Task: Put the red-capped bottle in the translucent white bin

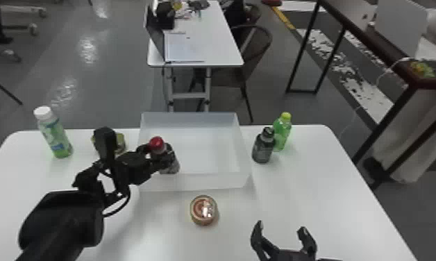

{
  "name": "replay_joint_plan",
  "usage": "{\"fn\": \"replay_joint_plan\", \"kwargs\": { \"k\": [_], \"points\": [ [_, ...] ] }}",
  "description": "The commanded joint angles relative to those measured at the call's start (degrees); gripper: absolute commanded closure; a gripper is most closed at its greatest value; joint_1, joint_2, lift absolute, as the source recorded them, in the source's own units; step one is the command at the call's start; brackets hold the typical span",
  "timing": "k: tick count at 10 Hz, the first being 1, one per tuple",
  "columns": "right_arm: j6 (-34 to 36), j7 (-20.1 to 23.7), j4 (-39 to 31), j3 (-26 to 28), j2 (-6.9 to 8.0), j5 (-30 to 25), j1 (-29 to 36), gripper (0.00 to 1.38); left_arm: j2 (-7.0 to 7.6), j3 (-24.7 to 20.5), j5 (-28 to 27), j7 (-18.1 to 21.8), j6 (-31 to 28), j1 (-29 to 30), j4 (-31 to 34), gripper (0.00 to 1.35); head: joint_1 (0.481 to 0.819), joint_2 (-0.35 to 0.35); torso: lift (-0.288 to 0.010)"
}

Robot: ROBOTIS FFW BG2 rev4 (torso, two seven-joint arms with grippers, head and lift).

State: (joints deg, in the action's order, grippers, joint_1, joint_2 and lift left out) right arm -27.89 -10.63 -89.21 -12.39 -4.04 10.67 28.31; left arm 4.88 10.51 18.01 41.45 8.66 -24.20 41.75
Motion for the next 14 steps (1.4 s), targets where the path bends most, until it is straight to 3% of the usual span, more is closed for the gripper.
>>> {"fn": "replay_joint_plan", "kwargs": {
  "k": [1, 3, 4, 6, 9, 11, 14],
  "points": [
    [0.03, -0.01, 0.0, 0.0, 0.0, 0.05, 0.08, 0.14, -0.13, 1.27, 2.38, 0.12, 2.24, -0.14, 0.09, 0.19, 0.695, -0.108, -0.035],
    [0.03, 0.17, 0.0, 0.0, 0.09, 0.22, 0.08, 0.14, -0.04, 2.15, 5.72, 1.18, 2.85, 0.21, 0.35, 0.12, 0.695, -0.116, -0.035],
    [0.03, 0.17, 0.0, 0.0, 0.09, 0.22, 0.08, 0.14, 1.1, 2.06, 7.12, 1.71, 2.59, 2.4, 4.4, 0.12, 0.695, -0.118, -0.035],
    [0.03, 0.26, 0.0, 0.0, 0.44, 0.05, -0.01, 0.14, 3.47, -5.41, 2.38, -2.78, -4.44, 14.27, 24.35, 0.12, 0.695, -0.109, -0.035],
    [0.03, 0.17, -0.79, 0.17, 0.44, -0.39, 0.69, 0.14, 3.47, -15.87, 2.11, -11.3, -6.99, 32.81, 45.35, 0.12, 0.695, -0.017, -0.035],
    [0.03, 0.17, -0.88, 0.17, 0.44, -0.39, 0.87, 0.14, 2.15, -17.98, 2.29, -14.64, -3.56, 40.81, 51.59, 0.12, 0.695, 0.061, -0.035],
    [0.03, -0.01, -1.67, 0.79, 0.44, -0.48, 2.19, 0.14, -2.86, -22.28, -1.23, -15.7, -0.92, 52.15, 58.89, 0.12, 0.695, 0.099, -0.035]
  ]
}}
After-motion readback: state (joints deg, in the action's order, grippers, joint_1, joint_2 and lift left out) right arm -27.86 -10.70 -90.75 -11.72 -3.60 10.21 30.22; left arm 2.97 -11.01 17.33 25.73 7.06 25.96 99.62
